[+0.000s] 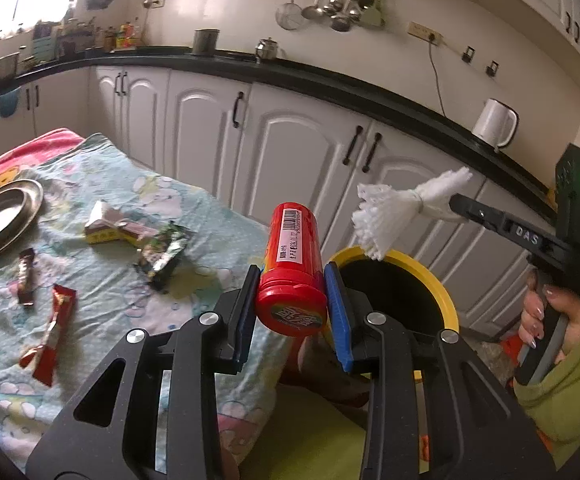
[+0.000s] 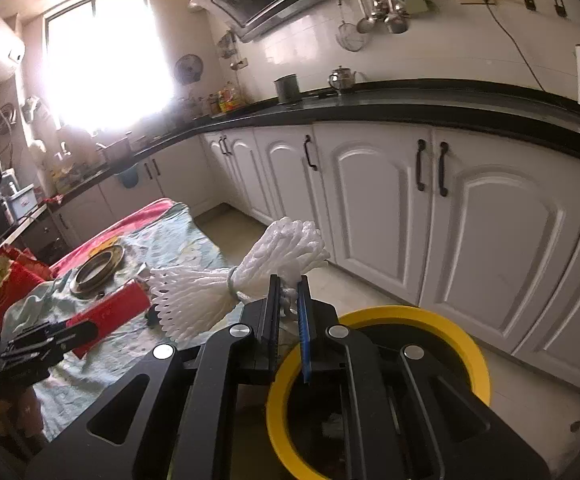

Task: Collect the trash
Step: 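Carry the red tube and white foam net over the bin with both tools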

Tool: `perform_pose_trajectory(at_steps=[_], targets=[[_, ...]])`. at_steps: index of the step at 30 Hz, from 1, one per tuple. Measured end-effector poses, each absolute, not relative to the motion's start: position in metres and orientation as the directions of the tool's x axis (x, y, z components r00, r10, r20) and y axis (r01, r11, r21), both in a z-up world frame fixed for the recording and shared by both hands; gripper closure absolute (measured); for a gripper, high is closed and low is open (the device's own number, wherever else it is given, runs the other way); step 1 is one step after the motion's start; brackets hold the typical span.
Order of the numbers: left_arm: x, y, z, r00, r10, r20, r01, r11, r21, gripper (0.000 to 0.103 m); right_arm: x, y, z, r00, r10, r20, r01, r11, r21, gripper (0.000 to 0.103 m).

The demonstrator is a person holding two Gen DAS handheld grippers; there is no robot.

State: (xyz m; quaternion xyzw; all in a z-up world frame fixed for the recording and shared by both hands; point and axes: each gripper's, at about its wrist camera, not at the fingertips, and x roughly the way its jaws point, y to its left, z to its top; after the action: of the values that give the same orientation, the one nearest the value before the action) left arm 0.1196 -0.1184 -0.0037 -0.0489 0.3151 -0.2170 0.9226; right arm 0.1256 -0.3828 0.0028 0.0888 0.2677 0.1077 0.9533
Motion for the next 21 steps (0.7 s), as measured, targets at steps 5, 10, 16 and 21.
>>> perform_pose_trajectory(at_steps=[5,10,16,21], targets=[[0.117,-0.135,-0.01,0.686,-0.453,-0.57,0.404,0.888,-0.219,0.078,0.124,-0.397,0.0,0.841,0.223,-0.493,-0.123,0.966,0.228,0.095],[0.117,-0.149,-0.017,0.664,-0.472,-0.58,0.432,0.875,-0.217,0.078,0.125,-0.407,-0.004,0.846,0.189,-0.499,-0.09,0.972,0.217,0.095],[0.118,-0.165,-0.025,0.637,-0.493,-0.593,0.461,0.86,-0.22,0.078,0.125,-0.416,-0.011,0.85,0.139,-0.508,-0.05,0.982,0.184,0.095],[0.12,-0.18,-0.032,0.608,-0.513,-0.607,0.483,0.845,-0.23,0.078,0.128,-0.426,-0.019,0.844,0.106,-0.525,-0.019,0.986,0.167,0.095]])
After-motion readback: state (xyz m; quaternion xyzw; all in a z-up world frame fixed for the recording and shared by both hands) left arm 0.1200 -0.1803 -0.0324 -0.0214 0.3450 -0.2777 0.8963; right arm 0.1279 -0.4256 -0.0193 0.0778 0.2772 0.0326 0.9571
